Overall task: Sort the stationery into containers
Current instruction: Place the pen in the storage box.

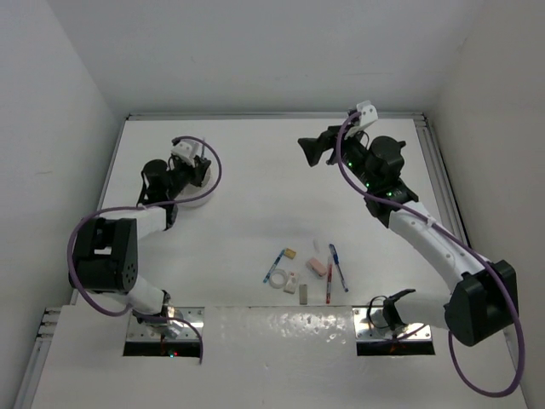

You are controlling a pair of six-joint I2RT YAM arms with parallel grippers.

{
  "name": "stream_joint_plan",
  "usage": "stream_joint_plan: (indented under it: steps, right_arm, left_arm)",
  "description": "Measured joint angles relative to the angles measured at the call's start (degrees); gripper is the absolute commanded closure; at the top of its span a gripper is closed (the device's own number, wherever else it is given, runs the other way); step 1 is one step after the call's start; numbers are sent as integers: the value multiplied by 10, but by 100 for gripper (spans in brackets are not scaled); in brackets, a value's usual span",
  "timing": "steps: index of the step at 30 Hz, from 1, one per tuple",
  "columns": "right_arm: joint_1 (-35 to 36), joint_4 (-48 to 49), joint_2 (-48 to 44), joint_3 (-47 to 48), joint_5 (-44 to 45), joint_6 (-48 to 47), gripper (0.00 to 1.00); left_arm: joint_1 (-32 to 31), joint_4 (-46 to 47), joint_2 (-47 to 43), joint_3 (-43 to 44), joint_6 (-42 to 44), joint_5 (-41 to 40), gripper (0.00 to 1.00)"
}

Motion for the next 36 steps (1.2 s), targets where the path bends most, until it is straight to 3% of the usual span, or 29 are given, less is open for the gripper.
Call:
stream_joint_plan:
  steps: [11, 16, 29, 36]
  right_arm:
    - [-28, 6, 58, 37, -20, 7, 5]
    - [-31, 5, 72, 58, -23, 6, 5]
    - [-39, -3, 85, 74, -33, 6, 5]
    - [-39, -5, 85, 74, -34, 6, 5]
  left_arm:
    - [10, 19, 78, 15, 84, 18, 99]
    - [18, 22, 91, 27, 87, 27, 80]
    - [18, 32, 98, 28, 87, 45, 69]
    - [23, 21, 98, 34, 89, 58, 45]
